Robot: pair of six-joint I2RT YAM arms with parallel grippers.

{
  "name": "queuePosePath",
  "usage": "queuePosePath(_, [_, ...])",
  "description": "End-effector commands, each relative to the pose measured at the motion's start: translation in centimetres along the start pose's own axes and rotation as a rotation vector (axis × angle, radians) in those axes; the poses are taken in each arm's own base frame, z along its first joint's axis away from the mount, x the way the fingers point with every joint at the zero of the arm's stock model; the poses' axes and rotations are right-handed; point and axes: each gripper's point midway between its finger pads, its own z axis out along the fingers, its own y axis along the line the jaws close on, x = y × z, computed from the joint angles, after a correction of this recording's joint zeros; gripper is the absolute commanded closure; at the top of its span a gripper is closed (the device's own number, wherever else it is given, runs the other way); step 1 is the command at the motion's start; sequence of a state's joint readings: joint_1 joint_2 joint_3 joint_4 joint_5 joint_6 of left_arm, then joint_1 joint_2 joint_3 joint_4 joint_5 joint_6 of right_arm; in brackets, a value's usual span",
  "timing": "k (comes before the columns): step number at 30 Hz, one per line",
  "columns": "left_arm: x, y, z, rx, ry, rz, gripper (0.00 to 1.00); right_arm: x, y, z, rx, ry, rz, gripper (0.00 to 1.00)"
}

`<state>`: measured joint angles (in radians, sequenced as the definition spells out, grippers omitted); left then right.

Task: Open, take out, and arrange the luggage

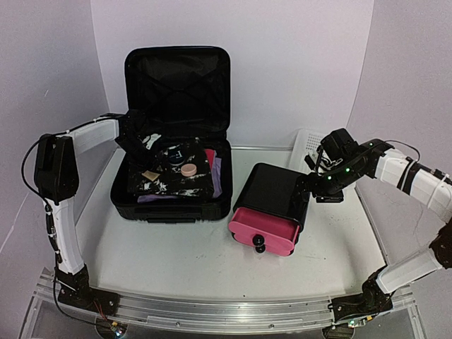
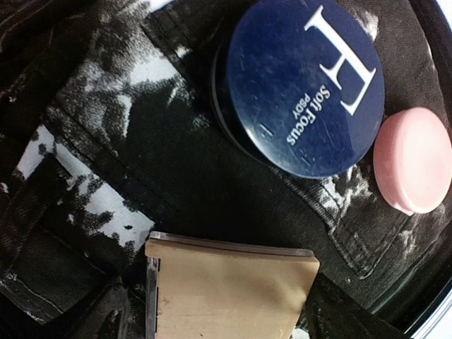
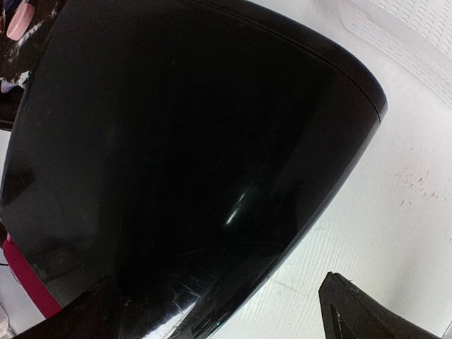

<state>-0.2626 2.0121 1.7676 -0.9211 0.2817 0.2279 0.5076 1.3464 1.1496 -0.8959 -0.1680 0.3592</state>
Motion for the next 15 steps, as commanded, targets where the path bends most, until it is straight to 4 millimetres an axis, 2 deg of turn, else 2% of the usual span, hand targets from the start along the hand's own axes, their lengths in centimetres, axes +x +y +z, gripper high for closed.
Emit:
queuePosePath(1, [-0.3,-0.2,-0.7,0.013,-0.005,0.017,0.16,0.9,-0.4,0.2,0.031,0.049,-0.018,0.02])
queuePosePath(7, [0.1,-0.2,-1.3,-0.009,-0.003,-0.001,0.30,0.8,-0.3,0.3,0.027,0.051,-0.012,0.02])
queuePosePath(11, [0.3,-0.3,-2.7,-0.037,-0.018,-0.008,0.37,0.8,-0.4,0.2,0.030,0.048,-0.013,0.02])
queuePosePath(15, [0.0,-1.2,-4.8,-0.047,-0.058,-0.008,0.43,0.9,-0.5,0.3,0.031,0.049,-0.012,0.02])
